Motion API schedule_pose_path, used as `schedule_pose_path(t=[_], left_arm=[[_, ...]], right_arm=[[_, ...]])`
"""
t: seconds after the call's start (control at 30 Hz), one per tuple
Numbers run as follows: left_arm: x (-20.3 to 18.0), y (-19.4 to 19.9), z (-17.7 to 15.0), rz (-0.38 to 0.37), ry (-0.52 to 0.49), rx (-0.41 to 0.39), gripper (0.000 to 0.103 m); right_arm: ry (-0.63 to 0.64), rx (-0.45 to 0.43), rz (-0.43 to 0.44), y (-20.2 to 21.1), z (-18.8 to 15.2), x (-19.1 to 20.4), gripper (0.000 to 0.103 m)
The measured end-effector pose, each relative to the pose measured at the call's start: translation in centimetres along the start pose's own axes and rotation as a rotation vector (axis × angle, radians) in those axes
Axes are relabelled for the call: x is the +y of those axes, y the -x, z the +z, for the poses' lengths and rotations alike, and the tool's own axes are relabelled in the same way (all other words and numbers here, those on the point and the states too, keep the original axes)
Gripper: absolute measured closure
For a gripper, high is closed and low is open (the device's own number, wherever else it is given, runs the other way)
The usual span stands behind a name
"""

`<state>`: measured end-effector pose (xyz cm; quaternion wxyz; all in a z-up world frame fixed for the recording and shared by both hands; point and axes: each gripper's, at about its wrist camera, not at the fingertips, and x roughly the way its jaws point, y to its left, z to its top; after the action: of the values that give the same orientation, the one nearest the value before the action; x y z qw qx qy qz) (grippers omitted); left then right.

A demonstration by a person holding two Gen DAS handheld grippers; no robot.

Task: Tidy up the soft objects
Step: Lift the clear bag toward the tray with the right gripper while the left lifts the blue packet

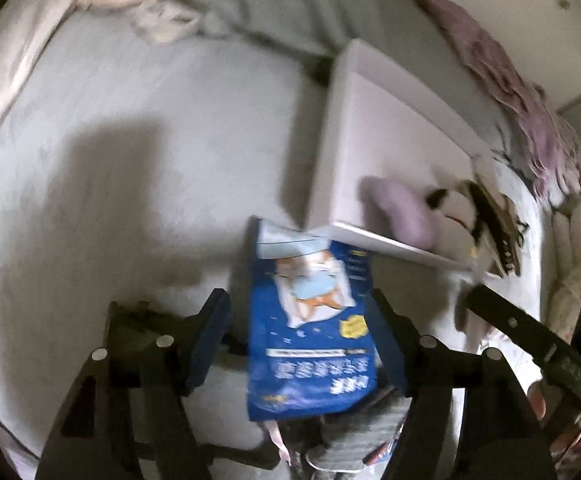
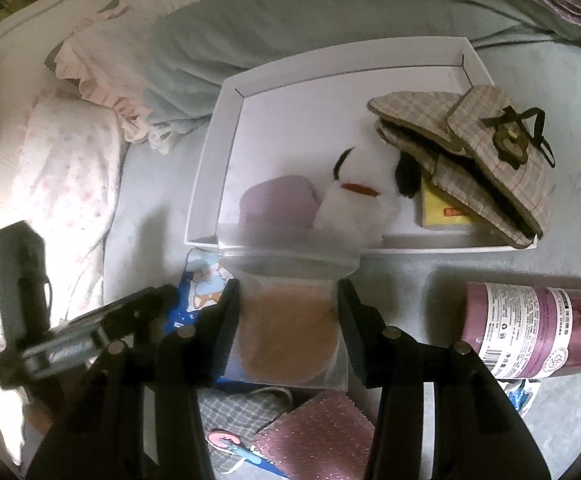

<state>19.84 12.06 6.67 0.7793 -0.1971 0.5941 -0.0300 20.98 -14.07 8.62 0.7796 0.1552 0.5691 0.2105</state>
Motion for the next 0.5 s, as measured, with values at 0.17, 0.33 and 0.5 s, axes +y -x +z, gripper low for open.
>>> schedule_pose_path(t=[0.17,0.33,0.5], left_arm=[[-0.5,-3.2,0.0,-0.022,-0.036,0.106,0.033],[-3.8,-4.5,-0.9,0.076,-0.202,0.091,0.072],[-3.9,-2.3,-1.3,0.000,-0.215,0.027,0.095]], right_arm=[[-0.002,0.016,-0.005,-0.6,0.0,-0.1,0.053],[0.002,0.034,-0.008,-1.1,0.0,0.0,0.053],[-0.014,0.023,-0.008,-0.8,0.2,-0.3,0.053]])
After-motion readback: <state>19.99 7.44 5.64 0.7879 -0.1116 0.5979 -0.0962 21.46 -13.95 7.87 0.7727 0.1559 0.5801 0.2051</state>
